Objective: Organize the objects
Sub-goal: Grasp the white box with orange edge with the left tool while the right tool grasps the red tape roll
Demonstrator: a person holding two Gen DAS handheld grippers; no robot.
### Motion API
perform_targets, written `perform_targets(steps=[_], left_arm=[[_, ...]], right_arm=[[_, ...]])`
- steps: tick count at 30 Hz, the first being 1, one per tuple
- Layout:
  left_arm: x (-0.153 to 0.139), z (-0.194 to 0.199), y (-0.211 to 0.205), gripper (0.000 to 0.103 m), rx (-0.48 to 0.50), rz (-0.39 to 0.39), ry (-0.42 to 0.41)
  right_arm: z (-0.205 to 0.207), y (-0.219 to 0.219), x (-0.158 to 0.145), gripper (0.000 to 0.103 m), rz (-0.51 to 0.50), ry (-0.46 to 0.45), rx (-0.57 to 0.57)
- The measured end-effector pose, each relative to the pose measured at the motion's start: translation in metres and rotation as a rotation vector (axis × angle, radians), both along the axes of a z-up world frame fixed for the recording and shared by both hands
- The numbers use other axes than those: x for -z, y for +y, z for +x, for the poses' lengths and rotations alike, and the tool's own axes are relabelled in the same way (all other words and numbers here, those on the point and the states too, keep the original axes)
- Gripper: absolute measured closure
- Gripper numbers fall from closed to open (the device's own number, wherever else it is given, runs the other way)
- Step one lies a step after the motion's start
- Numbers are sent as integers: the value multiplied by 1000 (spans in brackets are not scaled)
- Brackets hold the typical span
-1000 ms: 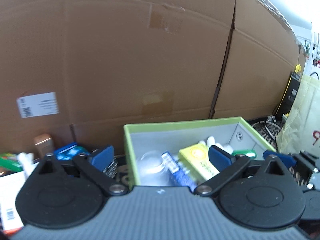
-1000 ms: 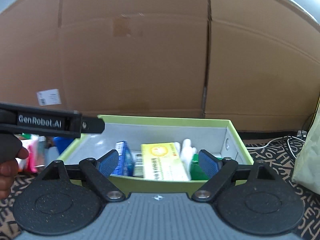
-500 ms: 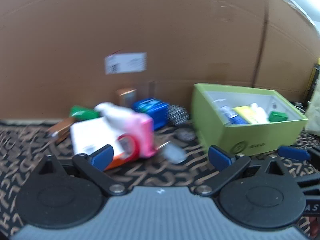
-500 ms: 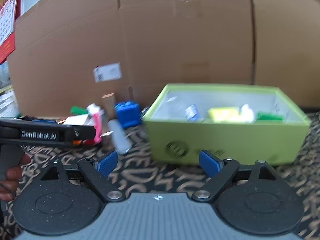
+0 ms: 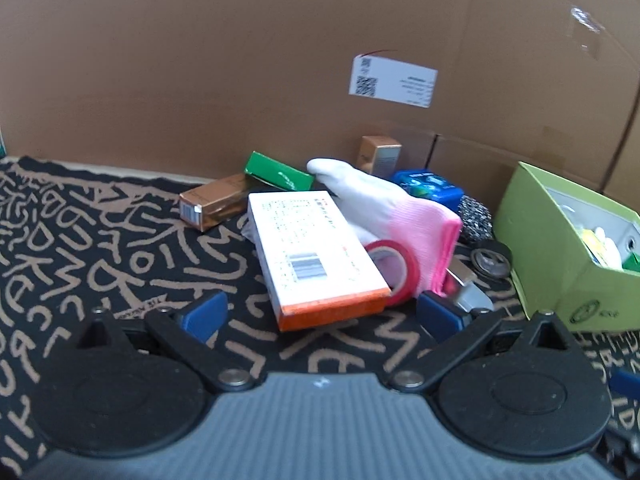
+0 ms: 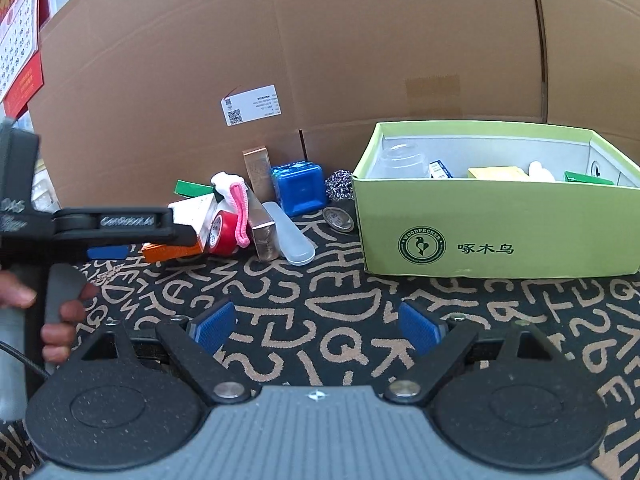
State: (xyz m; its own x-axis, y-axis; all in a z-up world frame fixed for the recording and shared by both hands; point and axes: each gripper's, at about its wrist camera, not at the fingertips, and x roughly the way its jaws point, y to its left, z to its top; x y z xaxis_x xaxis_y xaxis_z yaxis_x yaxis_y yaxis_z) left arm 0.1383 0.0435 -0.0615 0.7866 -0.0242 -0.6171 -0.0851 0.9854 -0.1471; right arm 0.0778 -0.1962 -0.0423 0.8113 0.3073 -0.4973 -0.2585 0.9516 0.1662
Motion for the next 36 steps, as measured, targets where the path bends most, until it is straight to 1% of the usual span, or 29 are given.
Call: perform_targets(steps=[3,4,5,6,7,8,9,10,11,14,16,19,21,24,26,27,28,30,31,32,33,34,36], left_arm=[[5,14,-1,0,-13,13,12],[7,18,-1,0,-13,24,16],[8,22,-1,3,-5,33,22],[10,25,0,22,10,37,30],[13,27,1,30,32,30,52],[15,28,5,31,39,14,72],[18,26,10,31,44,-9,76],[19,22,13,31,50,-21,77],[20,15,17,31,56,-21,74],[21,-7,24,31,69,14,76],[21,-21,31,31,82,30,77],[21,-35,42,31,84,74,83],[20,-39,49,31,72,89,81],[19,-38,59,30,60,82,81],[20,-37,59,30,57,93,75],[21,-36,58,28,57,108,74],[22,-35,55,25,60,124,71],[24,-32,51,18,62,152,63],[25,-30,49,17,64,160,59],[26,-28,48,17,64,165,55],[27,-26,48,19,65,169,56],[28,-25,48,27,71,168,52],[26,-27,48,29,100,169,48]], right_arm=[[-1,2,0,11,-3,6,-9],[-1,4,0,13,-4,6,-18],[-1,5,0,16,-6,6,-29],[-1,8,0,19,-9,6,-41],[-1,10,0,26,-15,8,-54],[0,13,0,32,-23,11,-65],[1,16,0,35,-33,16,-74],[3,21,0,41,-46,20,-85],[5,26,1,43,-61,21,-103],[12,47,1,44,-127,-8,-175],[18,65,-1,44,-182,-53,-228],[31,92,-3,45,-255,-137,-292],[40,112,-3,45,-338,-199,-320],[55,141,0,45,-452,-260,-368],[62,156,6,45,-538,-294,-382],[67,163,10,45,-589,-303,-385],[71,168,14,45,-631,-308,-382],[80,174,22,45,-681,-303,-374],[84,175,26,48,-695,-294,-374],[85,176,28,52,-705,-288,-368],[84,174,29,52,-707,-294,-353],[81,170,26,52,-682,-289,-348],[73,159,15,52,-581,-246,-351]])
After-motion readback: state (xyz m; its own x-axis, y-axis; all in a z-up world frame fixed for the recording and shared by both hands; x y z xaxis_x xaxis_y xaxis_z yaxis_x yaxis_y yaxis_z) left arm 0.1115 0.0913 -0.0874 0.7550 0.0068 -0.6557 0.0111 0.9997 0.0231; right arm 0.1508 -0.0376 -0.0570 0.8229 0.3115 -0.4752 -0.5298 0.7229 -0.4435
